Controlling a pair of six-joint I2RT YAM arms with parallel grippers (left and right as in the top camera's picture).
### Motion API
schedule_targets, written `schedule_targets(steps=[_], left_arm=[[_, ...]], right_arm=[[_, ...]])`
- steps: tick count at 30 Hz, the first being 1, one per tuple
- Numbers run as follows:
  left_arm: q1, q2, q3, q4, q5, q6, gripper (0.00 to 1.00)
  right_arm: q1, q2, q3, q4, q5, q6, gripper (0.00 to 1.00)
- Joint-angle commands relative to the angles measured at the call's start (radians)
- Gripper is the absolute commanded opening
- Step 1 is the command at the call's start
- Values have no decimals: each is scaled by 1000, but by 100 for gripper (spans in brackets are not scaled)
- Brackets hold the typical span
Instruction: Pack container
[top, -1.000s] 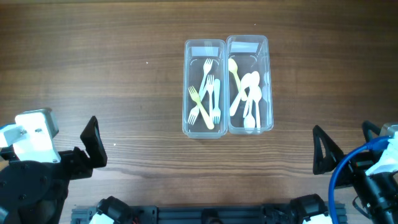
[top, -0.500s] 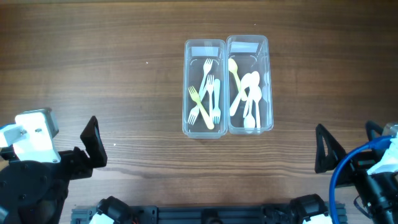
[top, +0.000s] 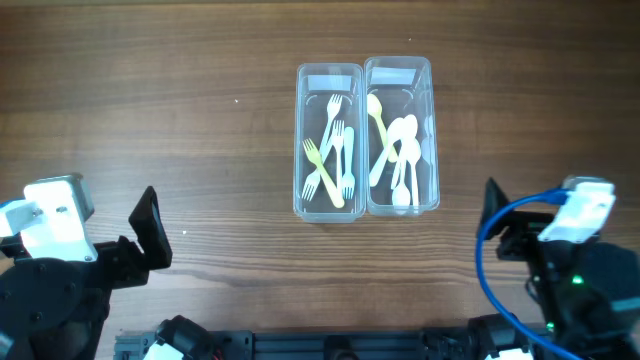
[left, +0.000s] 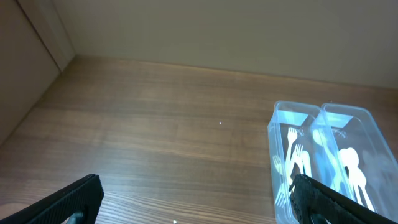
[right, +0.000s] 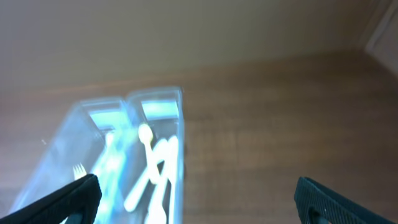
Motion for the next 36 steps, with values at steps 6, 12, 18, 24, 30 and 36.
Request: schedule_targets(steps=[6,12,18,24,30,36], left_arm=[[-2,1,3,0,-17,-20,100],[-2,1,3,0,-17,-20,100],[-2,1,3,0,-17,-20,100],[-2,1,3,0,-17,-20,100],[-2,1,3,0,-17,-20,100],[-2,1,3,0,-17,-20,100]], right_arm=[[-34,-262,-422,209,-15,53,100],[-92,-371,-547,228,-15,103,100],[-116,-423,-618,259,-15,100,100],[-151,-423,-657,280,-14,99,100],[-190,-423,-691,288,-11,99,100],[-190,-423,-691,297,-9,100,100]])
